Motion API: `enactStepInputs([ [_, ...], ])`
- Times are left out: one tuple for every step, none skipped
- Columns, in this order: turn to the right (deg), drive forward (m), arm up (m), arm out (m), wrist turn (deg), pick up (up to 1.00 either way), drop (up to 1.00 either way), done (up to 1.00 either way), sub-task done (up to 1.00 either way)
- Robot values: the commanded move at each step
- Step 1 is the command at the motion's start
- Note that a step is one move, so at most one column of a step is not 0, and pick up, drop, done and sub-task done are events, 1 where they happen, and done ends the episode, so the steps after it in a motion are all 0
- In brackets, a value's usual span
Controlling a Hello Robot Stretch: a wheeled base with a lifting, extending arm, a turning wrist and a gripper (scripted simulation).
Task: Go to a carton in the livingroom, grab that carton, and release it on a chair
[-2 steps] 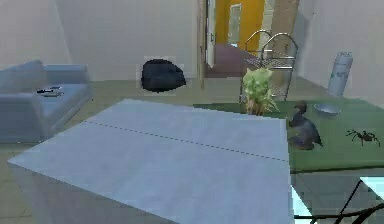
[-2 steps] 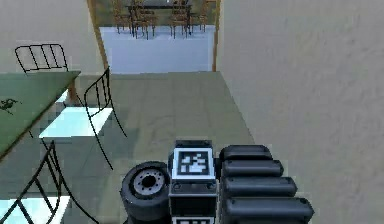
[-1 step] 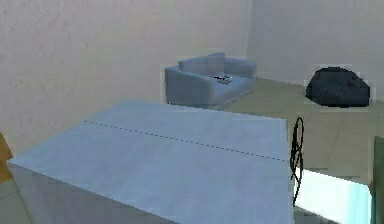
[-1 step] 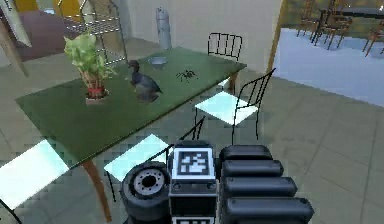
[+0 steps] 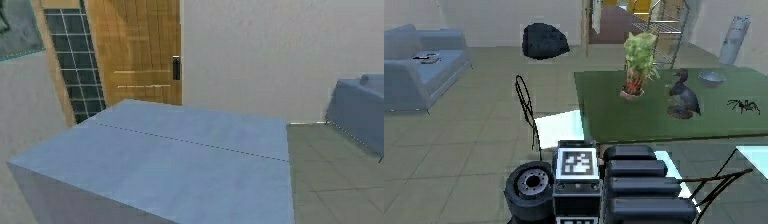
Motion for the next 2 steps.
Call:
enactStepInputs([
  [-9.0,0.0,0.0,0.0,0.0,0.0,0.0,0.0,0.0],
  [-3.0,0.0,0.0,0.0,0.0,0.0,0.0,0.0,0.0],
])
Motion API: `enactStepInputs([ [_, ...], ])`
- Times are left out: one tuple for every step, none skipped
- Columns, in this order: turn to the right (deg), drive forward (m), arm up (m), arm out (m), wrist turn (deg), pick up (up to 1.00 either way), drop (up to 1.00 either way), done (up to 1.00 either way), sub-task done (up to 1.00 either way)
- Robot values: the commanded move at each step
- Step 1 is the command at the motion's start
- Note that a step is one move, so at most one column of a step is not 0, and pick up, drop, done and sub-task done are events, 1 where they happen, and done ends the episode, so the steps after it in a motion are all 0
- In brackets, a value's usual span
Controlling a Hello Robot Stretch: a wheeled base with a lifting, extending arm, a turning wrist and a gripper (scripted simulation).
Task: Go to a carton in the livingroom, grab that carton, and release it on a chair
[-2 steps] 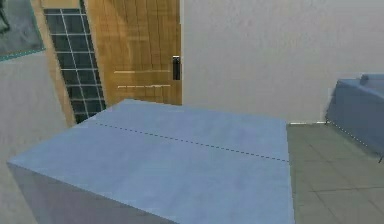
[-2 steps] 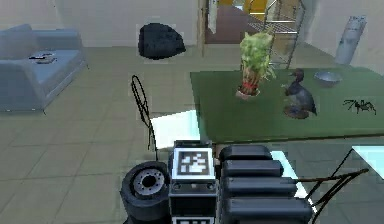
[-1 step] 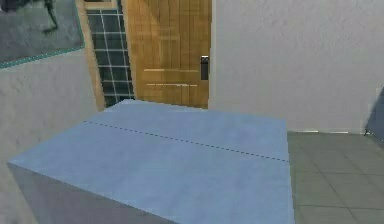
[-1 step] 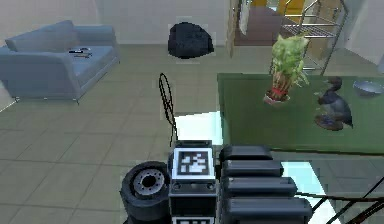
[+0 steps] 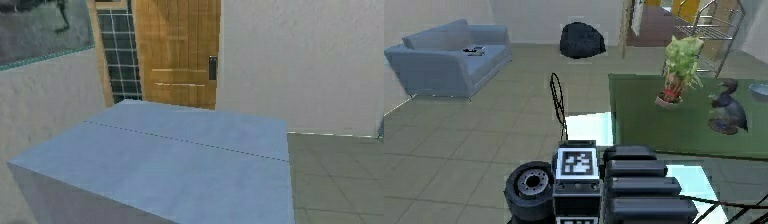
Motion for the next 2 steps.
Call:
enactStepInputs([
  [45.0,0.0,0.0,0.0,0.0,0.0,0.0,0.0,0.0],
  [45.0,0.0,0.0,0.0,0.0,0.0,0.0,0.0,0.0],
])
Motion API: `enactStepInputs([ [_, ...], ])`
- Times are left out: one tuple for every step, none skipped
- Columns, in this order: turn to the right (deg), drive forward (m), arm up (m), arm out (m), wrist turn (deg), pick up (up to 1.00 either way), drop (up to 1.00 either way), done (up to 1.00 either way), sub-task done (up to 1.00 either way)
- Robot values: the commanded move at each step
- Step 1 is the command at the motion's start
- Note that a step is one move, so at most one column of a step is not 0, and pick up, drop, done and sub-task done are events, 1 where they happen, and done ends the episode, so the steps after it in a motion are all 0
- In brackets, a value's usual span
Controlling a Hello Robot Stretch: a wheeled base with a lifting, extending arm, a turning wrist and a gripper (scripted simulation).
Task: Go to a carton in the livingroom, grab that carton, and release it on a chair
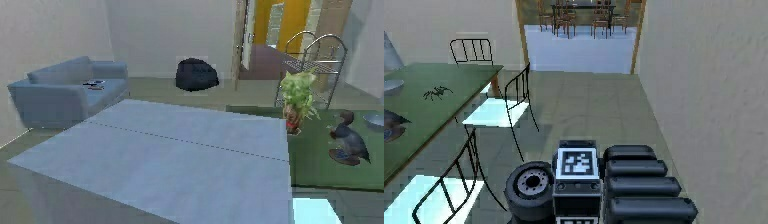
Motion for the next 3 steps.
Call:
enactStepInputs([
  [42.0,0.0,0.0,0.0,0.0,0.0,0.0,0.0,0.0],
  [-45.0,0.0,0.0,0.0,0.0,0.0,0.0,0.0,0.0],
  [-45.0,0.0,0.0,0.0,0.0,0.0,0.0,0.0,0.0],
])
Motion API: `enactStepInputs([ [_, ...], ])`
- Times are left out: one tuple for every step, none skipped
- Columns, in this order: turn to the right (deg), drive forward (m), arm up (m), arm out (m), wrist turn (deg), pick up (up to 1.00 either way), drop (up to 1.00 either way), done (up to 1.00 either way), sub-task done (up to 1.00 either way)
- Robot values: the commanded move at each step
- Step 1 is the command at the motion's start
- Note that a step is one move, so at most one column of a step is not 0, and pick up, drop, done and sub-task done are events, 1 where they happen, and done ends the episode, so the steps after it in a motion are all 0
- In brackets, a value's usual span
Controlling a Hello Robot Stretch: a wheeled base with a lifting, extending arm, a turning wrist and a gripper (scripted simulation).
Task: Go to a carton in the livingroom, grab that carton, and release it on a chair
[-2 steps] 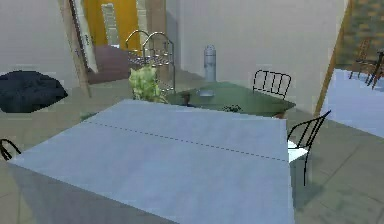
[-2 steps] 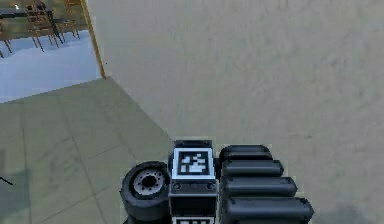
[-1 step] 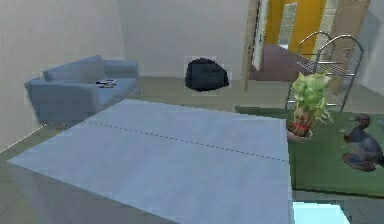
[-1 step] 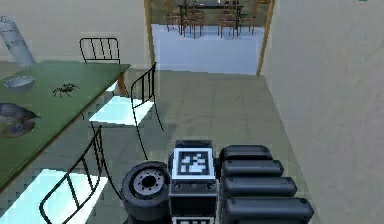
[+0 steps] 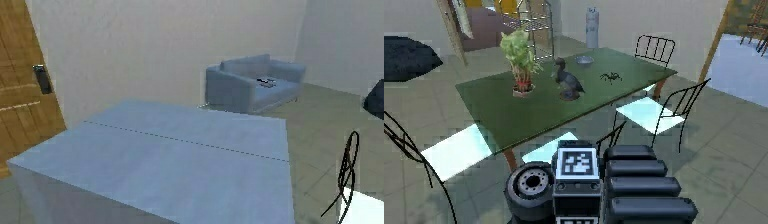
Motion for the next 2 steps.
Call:
enactStepInputs([
  [-30.0,0.0,0.0,0.0,0.0,0.0,0.0,0.0,0.0],
  [45.0,0.0,0.0,0.0,0.0,0.0,0.0,0.0,0.0],
])
